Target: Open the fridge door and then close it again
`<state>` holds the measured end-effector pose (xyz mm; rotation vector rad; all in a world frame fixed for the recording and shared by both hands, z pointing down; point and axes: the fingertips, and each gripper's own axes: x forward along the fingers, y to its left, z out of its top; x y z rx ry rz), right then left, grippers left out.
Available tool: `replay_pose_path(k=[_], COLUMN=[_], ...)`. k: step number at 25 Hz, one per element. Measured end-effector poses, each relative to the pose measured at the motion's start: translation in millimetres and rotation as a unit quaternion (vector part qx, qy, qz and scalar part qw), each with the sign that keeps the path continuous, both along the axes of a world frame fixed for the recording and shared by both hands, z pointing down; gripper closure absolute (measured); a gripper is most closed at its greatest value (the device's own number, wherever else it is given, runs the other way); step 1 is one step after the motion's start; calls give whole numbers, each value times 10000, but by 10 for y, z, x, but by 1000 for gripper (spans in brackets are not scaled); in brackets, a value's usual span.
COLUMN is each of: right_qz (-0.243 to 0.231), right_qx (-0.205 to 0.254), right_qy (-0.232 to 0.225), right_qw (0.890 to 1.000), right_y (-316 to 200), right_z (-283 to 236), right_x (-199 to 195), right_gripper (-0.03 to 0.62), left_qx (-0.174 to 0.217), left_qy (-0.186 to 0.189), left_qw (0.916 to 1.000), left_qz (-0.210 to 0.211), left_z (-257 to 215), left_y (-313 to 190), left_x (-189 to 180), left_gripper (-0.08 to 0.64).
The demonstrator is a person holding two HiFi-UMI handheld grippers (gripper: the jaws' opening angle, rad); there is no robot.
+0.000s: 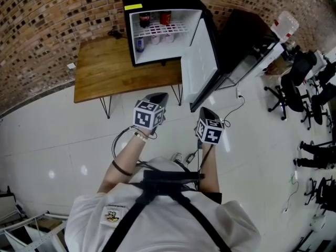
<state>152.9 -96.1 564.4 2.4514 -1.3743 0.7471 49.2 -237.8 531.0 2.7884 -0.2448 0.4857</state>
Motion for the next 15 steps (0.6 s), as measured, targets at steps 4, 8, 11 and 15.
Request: replay_pose_path(k=[4, 8, 11, 15], right_qz=[-23, -21, -22, -43], right_qx=[-13, -19, -32, -47], right_qy=[-18, -29, -42, -64], right_qw=[10000, 10000, 10000, 10000], right_y=[21, 30, 32, 62], right_z=[10, 19, 39, 47], right_x=[42, 89, 124, 142], right_gripper=[575, 575, 575, 575], left_qx=[-17, 5, 41, 83], left_qy=[42, 84, 92, 83], left_qw=[10000, 9998, 9998, 9999], left_qz=[-62, -170, -196, -105], left_z=[-28, -64, -56, -36], left_y=[19, 7, 11, 124], left_x=[8, -2, 6, 85], left_gripper=[560, 560, 558, 558])
